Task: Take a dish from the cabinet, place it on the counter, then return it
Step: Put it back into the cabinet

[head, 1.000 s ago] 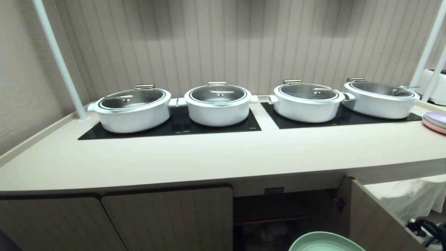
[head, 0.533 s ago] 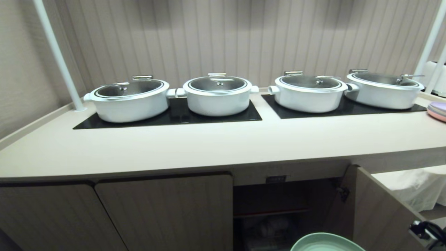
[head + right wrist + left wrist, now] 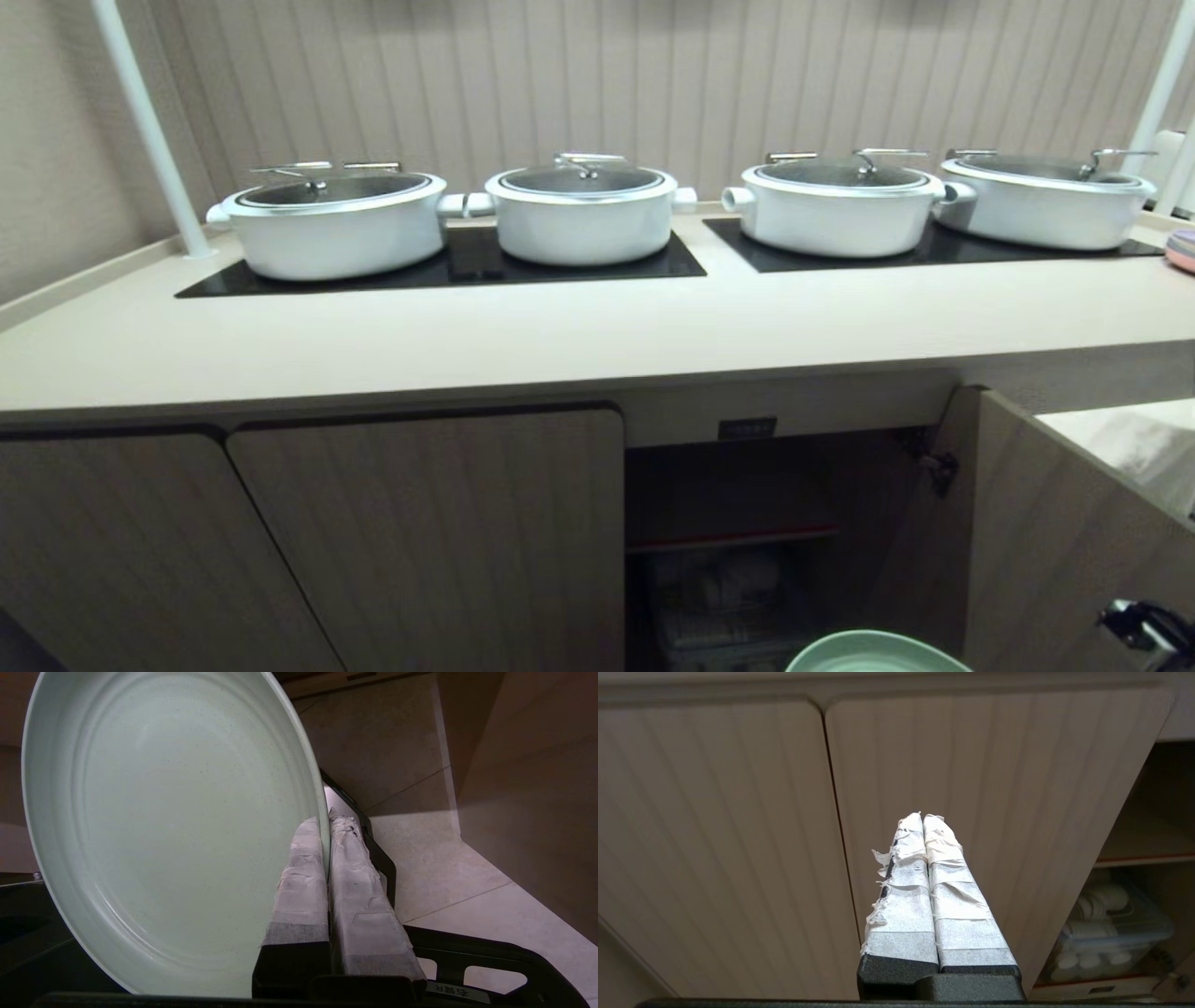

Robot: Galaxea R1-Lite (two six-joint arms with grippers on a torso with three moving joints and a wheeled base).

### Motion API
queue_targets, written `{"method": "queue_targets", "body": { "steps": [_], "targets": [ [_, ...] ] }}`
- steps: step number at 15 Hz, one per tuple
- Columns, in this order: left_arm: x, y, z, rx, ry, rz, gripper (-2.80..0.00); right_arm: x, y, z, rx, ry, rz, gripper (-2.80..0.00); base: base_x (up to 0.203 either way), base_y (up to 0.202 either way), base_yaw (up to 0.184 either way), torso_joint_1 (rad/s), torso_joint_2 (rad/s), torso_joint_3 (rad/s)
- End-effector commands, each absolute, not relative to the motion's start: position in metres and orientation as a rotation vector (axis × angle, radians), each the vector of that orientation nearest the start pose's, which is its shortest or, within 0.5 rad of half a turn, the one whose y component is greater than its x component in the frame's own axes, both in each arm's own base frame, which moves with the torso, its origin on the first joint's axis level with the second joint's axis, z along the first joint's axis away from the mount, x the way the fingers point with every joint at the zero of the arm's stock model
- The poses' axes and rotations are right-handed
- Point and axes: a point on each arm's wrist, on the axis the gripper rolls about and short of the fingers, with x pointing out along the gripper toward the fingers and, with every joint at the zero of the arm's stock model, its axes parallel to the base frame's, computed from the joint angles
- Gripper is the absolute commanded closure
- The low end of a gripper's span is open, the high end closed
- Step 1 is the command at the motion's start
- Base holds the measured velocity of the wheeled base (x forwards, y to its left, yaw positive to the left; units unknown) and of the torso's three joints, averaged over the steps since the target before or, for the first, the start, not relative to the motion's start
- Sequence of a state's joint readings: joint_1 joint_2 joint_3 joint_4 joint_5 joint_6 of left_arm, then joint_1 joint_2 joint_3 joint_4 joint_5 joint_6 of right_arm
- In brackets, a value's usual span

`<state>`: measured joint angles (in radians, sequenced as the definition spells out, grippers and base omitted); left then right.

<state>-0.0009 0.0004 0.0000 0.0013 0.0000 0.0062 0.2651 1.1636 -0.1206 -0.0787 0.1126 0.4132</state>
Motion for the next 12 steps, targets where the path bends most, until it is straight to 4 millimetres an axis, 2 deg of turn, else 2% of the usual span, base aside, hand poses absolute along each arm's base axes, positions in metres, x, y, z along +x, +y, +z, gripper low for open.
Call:
{"method": "queue_targets", "body": {
  "steps": [1, 12],
  "targets": [
    [-0.0228, 0.0, 0.0753, 0.006, 0.002, 0.0, 0.0, 0.0893, 0.0269, 0.0783, 0.303, 1.024, 0.143, 0.0, 0.0, 0.0, 0.0, -0.217, 0.5, 0.286],
    [-0.0228, 0.0, 0.0753, 0.006, 0.002, -0.001, 0.0, 0.0908, 0.0273, 0.0768, 0.301, 1.036, 0.138, 0.0, 0.0, 0.0, 0.0, -0.194, 0.48, 0.29]
  ]
}}
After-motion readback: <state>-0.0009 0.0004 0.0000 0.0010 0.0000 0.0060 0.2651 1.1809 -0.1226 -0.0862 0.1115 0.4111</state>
